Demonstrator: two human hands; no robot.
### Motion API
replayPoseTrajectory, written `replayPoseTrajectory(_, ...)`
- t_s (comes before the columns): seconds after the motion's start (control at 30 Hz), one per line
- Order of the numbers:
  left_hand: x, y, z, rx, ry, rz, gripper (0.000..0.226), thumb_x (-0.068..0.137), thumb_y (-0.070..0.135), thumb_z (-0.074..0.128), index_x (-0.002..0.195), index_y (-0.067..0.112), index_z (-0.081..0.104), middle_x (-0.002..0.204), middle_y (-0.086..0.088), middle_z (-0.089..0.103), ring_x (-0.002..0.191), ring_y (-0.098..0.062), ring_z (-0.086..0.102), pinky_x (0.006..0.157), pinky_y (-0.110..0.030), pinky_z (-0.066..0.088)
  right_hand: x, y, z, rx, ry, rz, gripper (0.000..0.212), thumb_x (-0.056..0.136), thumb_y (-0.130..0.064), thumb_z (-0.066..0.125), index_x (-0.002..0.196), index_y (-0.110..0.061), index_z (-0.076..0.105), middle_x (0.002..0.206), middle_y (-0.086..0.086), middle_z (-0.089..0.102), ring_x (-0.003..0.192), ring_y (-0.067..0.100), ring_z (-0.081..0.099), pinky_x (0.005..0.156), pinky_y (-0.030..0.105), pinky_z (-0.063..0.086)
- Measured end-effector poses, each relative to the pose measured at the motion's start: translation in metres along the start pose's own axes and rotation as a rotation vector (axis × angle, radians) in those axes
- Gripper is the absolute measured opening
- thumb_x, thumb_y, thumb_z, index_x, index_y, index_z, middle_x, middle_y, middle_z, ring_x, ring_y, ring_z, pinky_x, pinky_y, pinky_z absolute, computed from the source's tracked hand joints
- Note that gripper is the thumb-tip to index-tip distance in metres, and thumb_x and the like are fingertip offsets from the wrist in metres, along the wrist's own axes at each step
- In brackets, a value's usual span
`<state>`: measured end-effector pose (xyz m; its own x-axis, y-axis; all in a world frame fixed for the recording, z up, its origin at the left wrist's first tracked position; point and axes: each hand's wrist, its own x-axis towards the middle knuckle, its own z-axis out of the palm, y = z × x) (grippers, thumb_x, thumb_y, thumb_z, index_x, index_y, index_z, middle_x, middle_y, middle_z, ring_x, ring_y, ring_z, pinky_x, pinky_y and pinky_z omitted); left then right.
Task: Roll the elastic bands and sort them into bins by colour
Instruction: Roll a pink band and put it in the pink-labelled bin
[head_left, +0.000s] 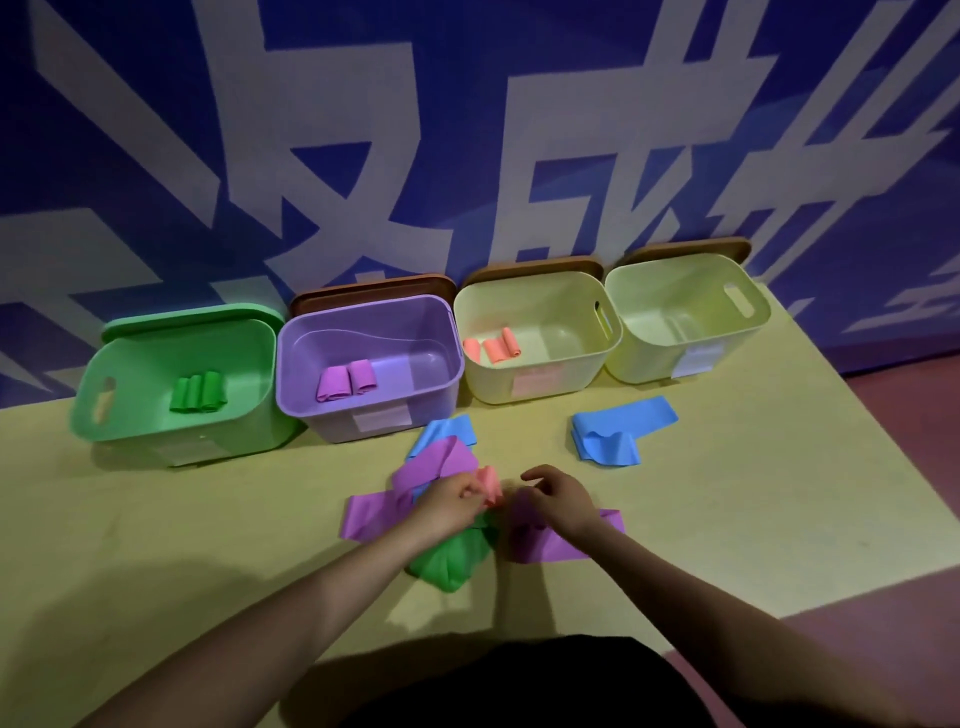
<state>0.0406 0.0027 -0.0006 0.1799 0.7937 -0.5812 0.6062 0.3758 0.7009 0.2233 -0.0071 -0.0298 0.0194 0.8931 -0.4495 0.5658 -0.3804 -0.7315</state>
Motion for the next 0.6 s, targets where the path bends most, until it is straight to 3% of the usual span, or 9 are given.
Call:
replayPoseTrajectory(0.1, 0.016, -0.015, 0.004, 0.154, 0.010, -0.058, 0.021, 0.093, 0.019, 0.051, 0.103, 0.011, 0.067, 0.105, -0.010, 0.069, 0.099, -0.027, 0.064, 0.083, -0.030, 0.048, 0.021, -0.007, 0.007, -0.104, -0.044, -0.014, 0.025, 0.091, -0.022, 0.057, 0.113, -0.012, 0.062, 0.082, 0.005, 0.067, 0.066, 0.017, 0.059, 0.057, 0.022, 0.045)
replayPoseTrajectory(0.23, 0.025, -0.028, -0.004, 0.414, 0.114, -0.021, 0.026, 0.086, 0.040, 0.062, 0.099, 0.017, 0.063, 0.101, 0.000, 0.066, 0.097, -0.023, 0.062, 0.073, -0.028, 0.044, 0.050, -0.022, 0.013, -0.240, -0.076, -0.025, 0.033, 0.089, -0.027, 0.061, 0.120, -0.014, 0.060, 0.104, 0.010, 0.068, 0.098, 0.026, 0.062, 0.079, 0.027, 0.043)
replayPoseTrajectory(0.37, 0.023, -0.044, -0.023, 0.532, 0.185, -0.063, 0.039, 0.080, 0.036, 0.068, 0.115, 0.022, 0.059, 0.117, -0.002, 0.054, 0.109, -0.023, 0.054, 0.084, -0.028, 0.042, 0.068, -0.030, 0.024, -0.385, -0.187, 0.017, 0.048, 0.086, -0.039, 0.065, 0.127, -0.017, 0.055, 0.118, 0.007, 0.061, 0.112, 0.026, 0.058, 0.090, 0.029, 0.043)
replayPoseTrajectory(0.47, 0.020, -0.060, -0.031, 0.482, 0.221, -0.065, 0.032, 0.081, 0.025, 0.065, 0.112, 0.018, 0.062, 0.116, -0.007, 0.056, 0.108, -0.026, 0.055, 0.086, -0.029, 0.041, 0.067, -0.029, 0.032, -0.475, -0.258, -0.016, 0.023, 0.088, -0.033, 0.059, 0.102, -0.017, 0.068, 0.105, 0.009, 0.069, 0.100, 0.027, 0.063, 0.077, 0.027, 0.045)
replayPoseTrajectory(0.6, 0.018, -0.067, -0.033, 0.428, 0.229, -0.062, 0.026, 0.084, 0.021, 0.064, 0.110, 0.017, 0.064, 0.115, -0.005, 0.058, 0.103, -0.022, 0.057, 0.086, -0.027, 0.040, 0.059, -0.024, 0.032, -0.421, -0.269, -0.047, 0.016, 0.087, -0.025, 0.058, 0.090, -0.017, 0.071, 0.093, 0.007, 0.072, 0.087, 0.023, 0.064, 0.067, 0.024, 0.040)
